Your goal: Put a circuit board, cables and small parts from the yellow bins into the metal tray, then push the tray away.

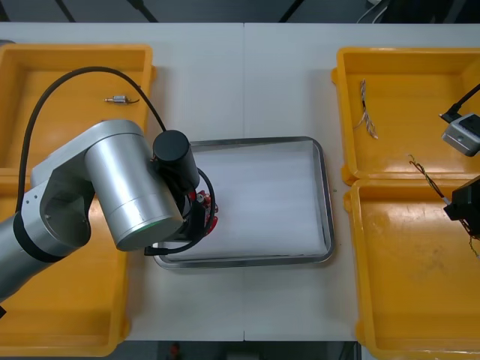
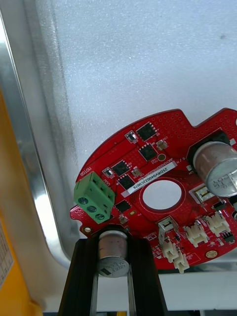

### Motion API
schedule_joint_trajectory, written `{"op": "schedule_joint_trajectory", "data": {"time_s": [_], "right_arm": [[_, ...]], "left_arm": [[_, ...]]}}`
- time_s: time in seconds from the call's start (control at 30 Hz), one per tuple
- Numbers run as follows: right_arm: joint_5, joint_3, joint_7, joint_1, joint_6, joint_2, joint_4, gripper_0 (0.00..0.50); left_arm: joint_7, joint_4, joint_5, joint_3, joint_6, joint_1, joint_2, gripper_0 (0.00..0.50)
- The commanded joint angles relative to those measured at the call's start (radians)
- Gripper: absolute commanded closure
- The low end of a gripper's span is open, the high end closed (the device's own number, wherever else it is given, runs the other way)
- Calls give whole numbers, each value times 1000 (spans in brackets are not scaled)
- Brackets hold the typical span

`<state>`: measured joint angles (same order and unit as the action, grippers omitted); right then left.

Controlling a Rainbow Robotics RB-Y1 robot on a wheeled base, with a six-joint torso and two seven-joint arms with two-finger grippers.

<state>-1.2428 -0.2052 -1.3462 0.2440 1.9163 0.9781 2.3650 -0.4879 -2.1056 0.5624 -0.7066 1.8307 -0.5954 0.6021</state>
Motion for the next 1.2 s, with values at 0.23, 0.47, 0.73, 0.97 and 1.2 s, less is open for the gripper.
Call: {"op": "schedule_joint_trajectory", "data": {"time_s": [0.23,0.47,0.73,0.97,1.2], "right_arm": [[-9,4,-27,9,4,37,22,500],[-9,4,-27,9,4,37,22,500],[-9,4,-27,9,4,37,22,500],[-9,4,-27,9,4,37,22,500],[-9,4,-27,9,4,37,22,500]], "left_arm": [[46,78,-65,-80,-65,-37,-33,500],[55,78,-15,-83,-64,-37,-33,500],[57,78,-9,-85,-62,-35,-33,499],[57,78,-59,-123,-74,-37,-31,394],[58,76,-67,-129,-77,-37,-30,182]]}}
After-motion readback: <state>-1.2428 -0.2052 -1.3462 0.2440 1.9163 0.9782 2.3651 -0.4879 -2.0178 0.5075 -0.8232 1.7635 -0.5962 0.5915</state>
